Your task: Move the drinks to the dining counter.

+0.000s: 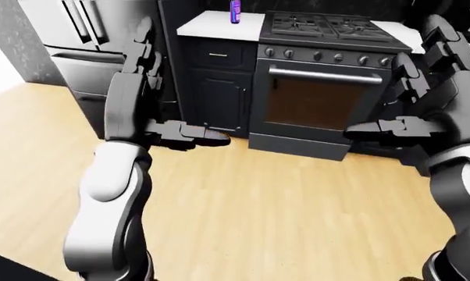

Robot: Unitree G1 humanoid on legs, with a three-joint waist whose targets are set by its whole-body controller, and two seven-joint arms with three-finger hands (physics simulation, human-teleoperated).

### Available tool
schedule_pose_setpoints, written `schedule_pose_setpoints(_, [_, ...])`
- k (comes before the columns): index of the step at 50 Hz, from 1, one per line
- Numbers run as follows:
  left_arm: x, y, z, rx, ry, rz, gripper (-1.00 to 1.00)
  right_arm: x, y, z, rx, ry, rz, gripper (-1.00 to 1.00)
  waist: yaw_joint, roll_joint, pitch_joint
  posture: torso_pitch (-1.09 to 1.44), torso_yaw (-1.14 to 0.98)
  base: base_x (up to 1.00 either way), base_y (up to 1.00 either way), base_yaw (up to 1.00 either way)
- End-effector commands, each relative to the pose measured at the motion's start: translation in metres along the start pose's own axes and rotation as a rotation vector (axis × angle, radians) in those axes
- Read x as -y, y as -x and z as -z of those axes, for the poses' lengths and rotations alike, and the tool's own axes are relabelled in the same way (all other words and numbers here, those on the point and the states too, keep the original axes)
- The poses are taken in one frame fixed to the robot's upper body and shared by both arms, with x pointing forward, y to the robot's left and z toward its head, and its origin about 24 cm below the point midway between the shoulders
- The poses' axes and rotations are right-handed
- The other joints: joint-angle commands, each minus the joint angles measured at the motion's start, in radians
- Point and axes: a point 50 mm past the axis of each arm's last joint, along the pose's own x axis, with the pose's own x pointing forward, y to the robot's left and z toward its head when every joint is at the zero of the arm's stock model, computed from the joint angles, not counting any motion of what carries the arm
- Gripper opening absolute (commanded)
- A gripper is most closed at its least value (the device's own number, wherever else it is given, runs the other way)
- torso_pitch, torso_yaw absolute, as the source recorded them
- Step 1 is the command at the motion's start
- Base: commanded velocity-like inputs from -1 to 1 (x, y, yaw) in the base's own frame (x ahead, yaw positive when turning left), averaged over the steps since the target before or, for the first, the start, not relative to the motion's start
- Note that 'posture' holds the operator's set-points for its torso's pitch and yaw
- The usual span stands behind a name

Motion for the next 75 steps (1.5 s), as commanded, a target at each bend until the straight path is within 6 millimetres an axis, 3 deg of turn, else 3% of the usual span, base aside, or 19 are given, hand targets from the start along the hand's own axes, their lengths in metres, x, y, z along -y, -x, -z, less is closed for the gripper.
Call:
schedule_pose_setpoints(1, [0.002,0.000,-0.007,0.042,0.000,0.013,1.00,0.003,0.000,-0.005,0.032,0.007,0.019,1.00,-0.003,-0.026,-0.019,0.00,0.00,0.95,0.00,0.00])
schedule_pose_setpoints(3, [0.002,0.000,-0.007,0.042,-0.001,0.013,1.00,0.002,0.000,-0.006,0.032,0.008,0.018,1.00,-0.003,-0.021,0.052,0.00,0.00,0.96,0.00,0.00])
schedule_pose_setpoints(11, [0.001,0.000,-0.009,0.045,-0.003,0.013,1.00,0.002,0.000,-0.005,0.032,0.008,0.018,1.00,-0.048,-0.019,-0.001,0.00,0.00,0.96,0.00,0.00])
schedule_pose_setpoints(13, [0.001,0.000,-0.009,0.044,-0.004,0.013,1.00,0.002,0.000,-0.006,0.033,0.009,0.018,1.00,-0.042,0.010,-0.011,0.00,0.00,0.96,0.00,0.00])
schedule_pose_setpoints(15, [0.002,0.000,-0.011,0.042,-0.006,0.019,1.00,0.002,0.000,-0.007,0.034,0.008,0.020,1.00,-0.019,0.102,-0.008,0.00,0.00,0.96,0.00,0.00])
schedule_pose_setpoints(16, [0.002,0.001,-0.012,0.042,-0.007,0.025,1.00,0.002,0.000,-0.008,0.034,0.008,0.019,1.00,-0.028,0.055,0.006,0.00,0.00,0.96,0.00,0.00])
schedule_pose_setpoints(17, [0.002,0.001,-0.012,0.042,-0.008,0.027,1.00,0.002,0.000,-0.007,0.034,0.008,0.020,1.00,-0.032,0.070,0.038,0.00,0.00,0.97,0.00,0.00])
schedule_pose_setpoints(26, [0.002,0.001,-0.013,0.045,-0.009,0.029,1.00,0.003,0.000,-0.008,0.033,0.013,0.025,1.00,0.005,0.078,-0.009,0.00,0.00,0.96,0.00,0.00])
schedule_pose_setpoints(29, [0.002,0.001,-0.013,0.045,-0.008,0.029,1.00,0.002,0.000,-0.008,0.034,0.013,0.025,1.00,-0.023,-0.044,-0.017,0.00,0.00,0.96,0.00,0.00])
schedule_pose_setpoints(31, [0.002,0.000,-0.014,0.046,-0.008,0.028,1.00,0.002,0.000,-0.009,0.035,0.013,0.026,1.00,-0.017,-0.010,0.051,0.00,0.00,0.96,0.00,0.00])
schedule_pose_setpoints(33, [0.002,0.000,-0.014,0.047,-0.008,0.028,1.00,0.002,0.000,-0.008,0.035,0.013,0.027,1.00,-0.035,-0.023,0.009,0.00,0.00,0.96,0.00,0.00])
schedule_pose_setpoints(39, [0.001,0.000,-0.016,0.050,-0.008,0.025,1.00,0.002,0.001,-0.009,0.038,0.012,0.029,1.00,-0.047,-0.017,0.002,0.00,0.00,0.73,0.00,0.00])
schedule_pose_setpoints(42, [0.001,0.000,-0.017,0.051,-0.008,0.025,1.00,0.002,0.001,-0.011,0.047,0.011,0.029,1.00,-0.032,0.095,-0.007,0.00,0.00,0.47,0.00,0.00])
schedule_pose_setpoints(46, [0.000,0.000,-0.018,0.053,-0.009,0.023,1.00,0.002,0.000,-0.011,0.048,0.011,0.029,1.00,-0.004,0.094,0.033,0.00,0.00,0.05,0.00,0.00])
schedule_pose_setpoints(52, [-0.001,0.000,-0.019,0.055,-0.009,0.020,1.00,0.001,0.001,-0.013,0.056,0.012,0.026,1.00,-0.027,0.041,0.065,0.00,0.00,0.00,0.00,0.00])
schedule_pose_setpoints(55, [-0.002,0.000,-0.020,0.056,-0.009,0.018,1.00,0.001,0.001,-0.013,0.056,0.016,0.029,1.00,-0.034,-0.068,0.033,0.00,0.00,0.00,0.00,0.00])
schedule_pose_setpoints(66, [-0.002,0.000,-0.022,0.060,-0.010,0.019,1.00,0.002,0.000,-0.012,0.051,0.022,0.033,1.00,-0.041,0.013,0.011,0.00,0.00,0.00,0.09,0.00])
schedule_pose_setpoints(68, [-0.002,0.000,-0.022,0.059,-0.009,0.019,1.00,0.003,0.000,-0.012,0.050,0.020,0.038,1.00,-0.046,0.093,-0.008,0.00,0.00,0.17,0.00,0.00])
schedule_pose_setpoints(75, [-0.001,0.000,-0.021,0.059,-0.010,0.021,1.00,0.004,0.001,-0.013,0.055,-0.005,0.040,1.00,-0.033,0.050,0.023,0.00,0.00,0.04,0.00,0.00])
